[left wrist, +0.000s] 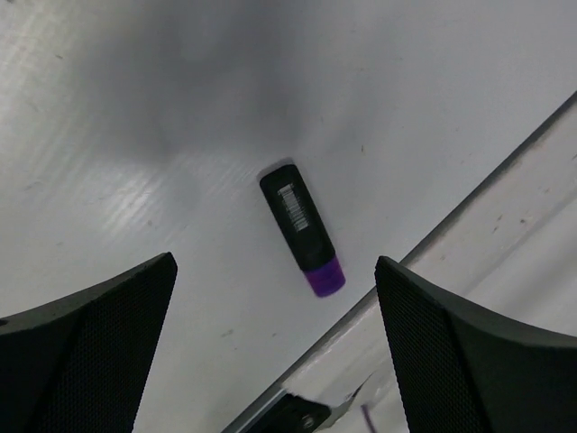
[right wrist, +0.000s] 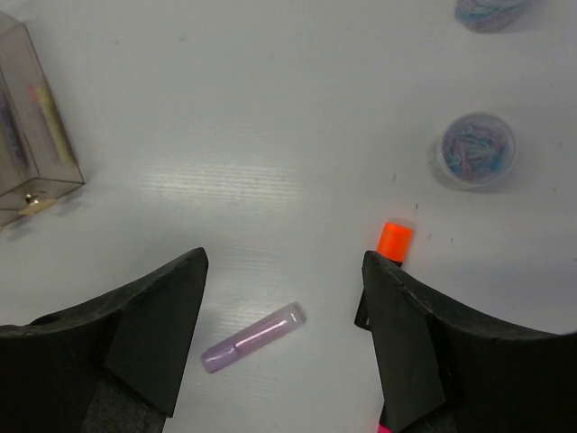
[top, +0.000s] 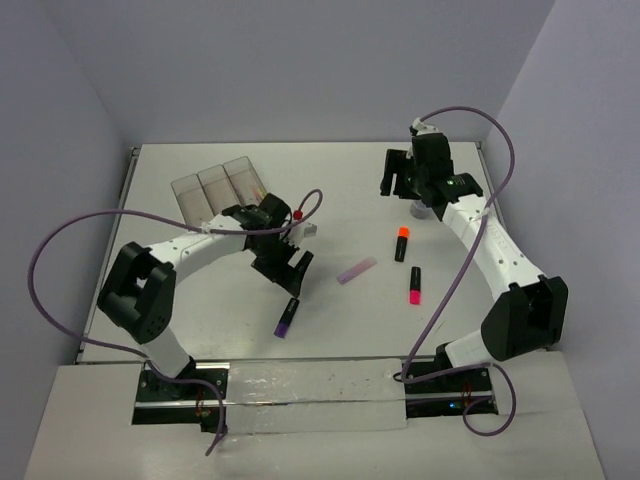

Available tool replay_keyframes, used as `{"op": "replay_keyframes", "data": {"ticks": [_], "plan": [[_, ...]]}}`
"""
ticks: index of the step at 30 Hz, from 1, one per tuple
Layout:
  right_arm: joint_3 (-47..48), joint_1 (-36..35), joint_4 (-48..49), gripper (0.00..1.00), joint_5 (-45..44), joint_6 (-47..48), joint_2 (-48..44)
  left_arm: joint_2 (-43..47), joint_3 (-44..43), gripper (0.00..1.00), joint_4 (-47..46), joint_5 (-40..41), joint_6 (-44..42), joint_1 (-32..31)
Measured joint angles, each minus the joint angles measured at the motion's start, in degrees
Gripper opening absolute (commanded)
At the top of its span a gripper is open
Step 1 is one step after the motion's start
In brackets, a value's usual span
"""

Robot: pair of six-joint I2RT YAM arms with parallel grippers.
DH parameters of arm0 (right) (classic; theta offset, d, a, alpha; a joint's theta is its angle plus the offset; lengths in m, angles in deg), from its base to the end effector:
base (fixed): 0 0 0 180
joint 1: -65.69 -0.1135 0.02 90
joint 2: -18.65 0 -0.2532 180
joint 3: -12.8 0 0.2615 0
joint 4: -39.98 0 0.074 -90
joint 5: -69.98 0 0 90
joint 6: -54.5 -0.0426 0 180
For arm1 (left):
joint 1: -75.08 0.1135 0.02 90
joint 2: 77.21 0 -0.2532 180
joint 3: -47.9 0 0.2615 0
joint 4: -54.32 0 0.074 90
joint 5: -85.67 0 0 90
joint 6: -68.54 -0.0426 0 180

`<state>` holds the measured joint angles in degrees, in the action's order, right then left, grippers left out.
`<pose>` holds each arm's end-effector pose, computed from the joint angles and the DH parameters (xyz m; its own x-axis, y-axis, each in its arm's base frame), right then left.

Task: Sort the stationery into containers
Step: Pick up the pen from the center of the board.

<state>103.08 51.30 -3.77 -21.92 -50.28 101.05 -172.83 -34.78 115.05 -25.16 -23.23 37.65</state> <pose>0.3297 0.0831 0.3320 -0.6055 0.1079 -0.7885 -0.0702 0.9797 0.1879 0.2542 -0.2136 0.1977 -0.7417 0.6040 -0.2916 0.6707 0.6631 -0.3324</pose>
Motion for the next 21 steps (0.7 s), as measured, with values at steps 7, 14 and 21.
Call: {"op": "replay_keyframes", "data": {"ticks": [7,14,21], "plan": [[-2.34,1.70,-0.90,0.77,-1.03,2.24,-0.03,-2.20,8.59,0.99,-6.36,4.70,8.64,-8.92],[-5.53,3.69,-0.69,0.77,-1.36,3.15,-1.97,-6.07,6.28,0.94,-8.82,12.29,13.55,-13.22],[-6.28,4.31,-0.74,0.77,-1.06,3.99,-4.80,-6.65,6.46,0.55,-9.33,21.12,14.72,-16.22]]}}
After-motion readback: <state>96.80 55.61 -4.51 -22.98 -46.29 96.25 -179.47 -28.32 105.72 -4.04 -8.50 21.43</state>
